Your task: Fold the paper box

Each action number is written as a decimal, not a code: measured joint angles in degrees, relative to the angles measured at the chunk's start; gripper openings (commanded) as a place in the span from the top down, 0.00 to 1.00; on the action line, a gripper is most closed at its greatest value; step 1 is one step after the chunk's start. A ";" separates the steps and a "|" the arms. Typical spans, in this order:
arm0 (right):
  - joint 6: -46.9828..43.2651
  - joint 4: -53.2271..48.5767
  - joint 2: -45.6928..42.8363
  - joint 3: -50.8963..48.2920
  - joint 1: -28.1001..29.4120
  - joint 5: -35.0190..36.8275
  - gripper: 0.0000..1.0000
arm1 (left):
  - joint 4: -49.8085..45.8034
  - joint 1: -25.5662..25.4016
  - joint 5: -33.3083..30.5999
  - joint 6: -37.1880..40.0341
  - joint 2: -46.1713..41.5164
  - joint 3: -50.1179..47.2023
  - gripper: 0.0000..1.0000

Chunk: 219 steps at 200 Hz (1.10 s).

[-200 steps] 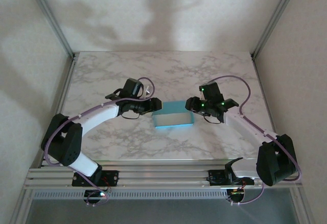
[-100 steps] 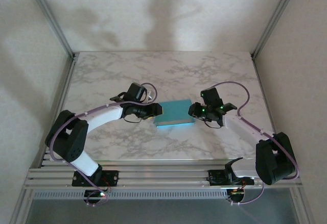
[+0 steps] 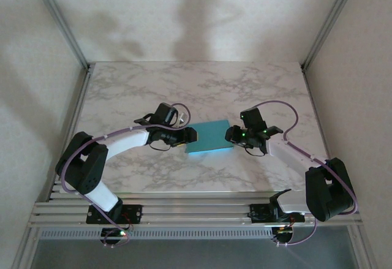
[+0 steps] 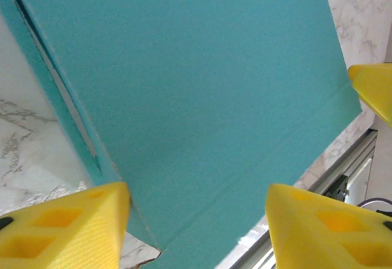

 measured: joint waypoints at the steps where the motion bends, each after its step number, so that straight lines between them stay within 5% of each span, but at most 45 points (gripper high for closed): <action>1: 0.00 0.02 0.02 0.00 0.00 0.00 0.58 | 0.00 -0.02 0.00 -0.02 0.00 0.00 0.37; 62: -0.44 0.15 1.66 0.00 0.26 -0.31 0.57 | -5.38 -0.46 -1.33 3.10 0.15 0.02 0.32; 123: -0.98 1.25 3.50 0.00 0.35 -1.64 0.61 | -6.19 -0.46 -0.79 3.23 0.17 1.05 0.42; 219: -1.95 1.36 4.35 0.00 0.85 -1.57 0.70 | -7.32 -1.33 -1.42 3.45 1.57 2.75 0.44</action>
